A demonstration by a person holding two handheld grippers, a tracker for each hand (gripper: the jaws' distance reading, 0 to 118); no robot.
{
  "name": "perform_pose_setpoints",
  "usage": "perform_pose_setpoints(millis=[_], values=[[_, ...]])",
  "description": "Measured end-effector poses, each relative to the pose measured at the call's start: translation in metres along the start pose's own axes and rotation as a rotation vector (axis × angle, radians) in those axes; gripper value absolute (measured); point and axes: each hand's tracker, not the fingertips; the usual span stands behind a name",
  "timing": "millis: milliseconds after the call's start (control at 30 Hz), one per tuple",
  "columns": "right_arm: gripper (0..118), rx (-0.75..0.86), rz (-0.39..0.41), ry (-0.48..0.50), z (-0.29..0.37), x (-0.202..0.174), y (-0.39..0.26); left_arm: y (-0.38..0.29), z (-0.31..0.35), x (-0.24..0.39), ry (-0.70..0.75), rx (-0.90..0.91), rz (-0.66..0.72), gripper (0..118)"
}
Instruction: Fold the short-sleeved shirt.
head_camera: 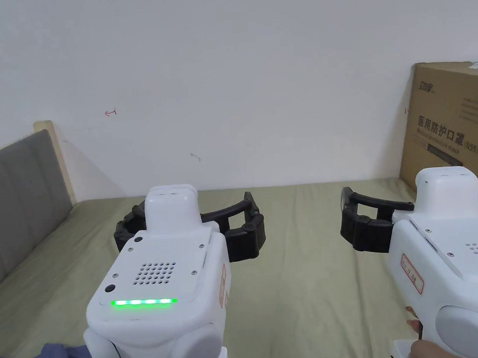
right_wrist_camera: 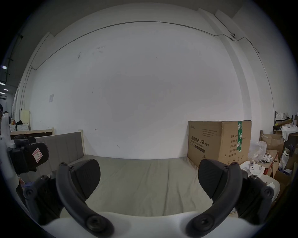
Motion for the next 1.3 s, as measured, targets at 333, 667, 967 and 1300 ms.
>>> perform_pose_setpoints(millis=[333, 667, 967, 1300], values=[[118, -0.004, -0.003, 0.002, 0.0008, -0.0006, -0.0015, -0.0022, 0.002, 0.0027, 0.007, -0.006, -0.022, 118], [118, -0.003, -0.002, 0.004, 0.0035, 0.0004, 0.0008, 0.0013, 0.001, 0.001, 0.01, -0.03, -0.014, 118], [118, 0.006, 0.016, -0.01, 0.0046, -0.0006, 0.0007, 0.0032, -0.0006, -0.0034, 0.025, -0.046, 0.01, 118], [118, 0.014, 0.007, -0.005, 0.0046, -0.0012, 0.0024, 0.0042, -0.001, -0.0033, 0.032, -0.046, 0.006, 118]])
